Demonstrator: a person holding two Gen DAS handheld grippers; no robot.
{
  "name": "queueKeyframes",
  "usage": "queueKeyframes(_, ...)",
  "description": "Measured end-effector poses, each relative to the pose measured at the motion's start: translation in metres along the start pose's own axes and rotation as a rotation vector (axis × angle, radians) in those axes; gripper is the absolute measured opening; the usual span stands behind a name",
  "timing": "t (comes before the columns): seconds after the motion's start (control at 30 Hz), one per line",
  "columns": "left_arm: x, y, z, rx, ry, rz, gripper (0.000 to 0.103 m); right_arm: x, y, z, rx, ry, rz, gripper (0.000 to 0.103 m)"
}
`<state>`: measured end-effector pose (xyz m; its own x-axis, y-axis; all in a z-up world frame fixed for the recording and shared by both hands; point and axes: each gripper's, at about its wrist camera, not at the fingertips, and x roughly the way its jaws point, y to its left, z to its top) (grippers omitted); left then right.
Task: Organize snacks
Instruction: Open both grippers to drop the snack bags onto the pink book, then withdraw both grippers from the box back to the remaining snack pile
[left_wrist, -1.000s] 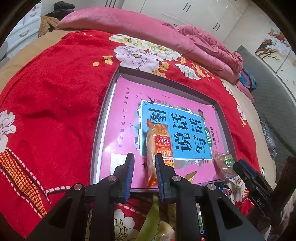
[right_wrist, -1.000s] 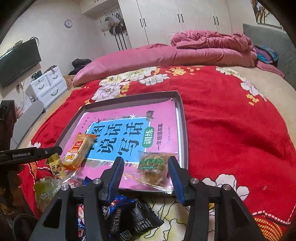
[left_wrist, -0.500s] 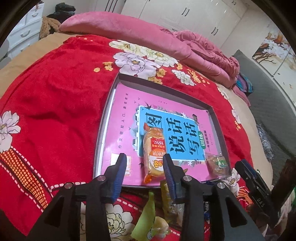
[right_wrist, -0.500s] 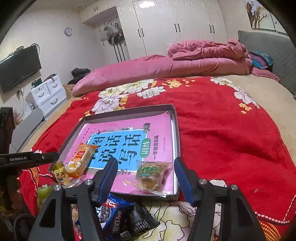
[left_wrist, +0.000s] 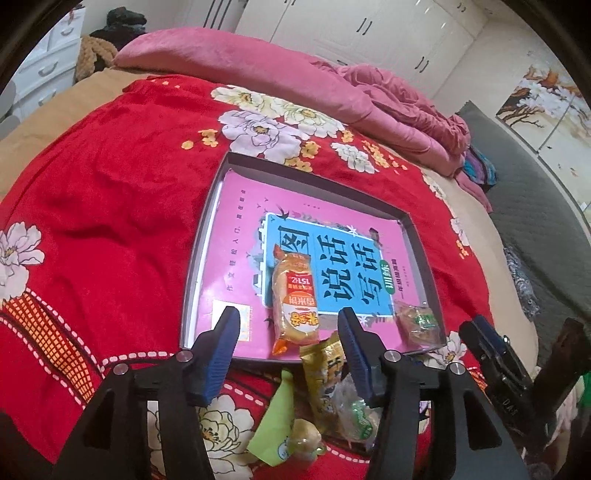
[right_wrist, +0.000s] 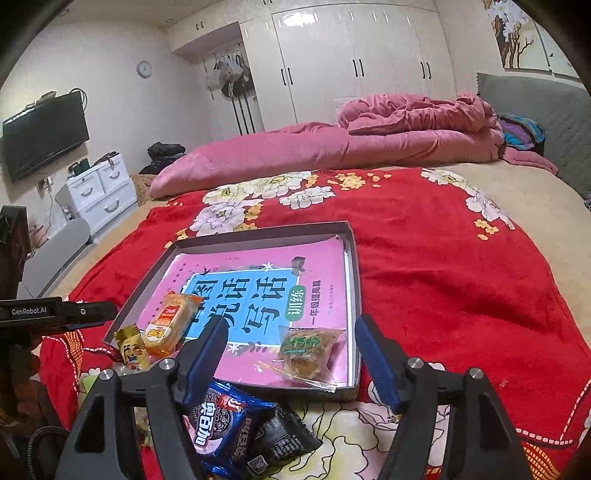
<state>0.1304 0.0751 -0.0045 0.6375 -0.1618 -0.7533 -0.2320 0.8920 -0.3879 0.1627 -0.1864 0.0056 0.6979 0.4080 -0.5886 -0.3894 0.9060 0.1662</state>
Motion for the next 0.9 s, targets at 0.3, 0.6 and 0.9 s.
queueKeyframes(0.3,-0.005,-0.009,-0.002,0.017,-0.001,-0.015,0.066,-0.007,0.009,-0.002,-0.025,-0.005,0.017,0.075)
queueKeyframes(0.6,-0.011,-0.016,-0.005,0.031,-0.001,-0.022,0.069,-0.012,0.015,-0.004,-0.041,-0.011,0.023,0.078)
queueKeyframes(0.9,-0.017,-0.027,-0.01,0.069,0.003,-0.034,0.07,-0.017,0.018,-0.005,-0.043,-0.013,0.022,0.079)
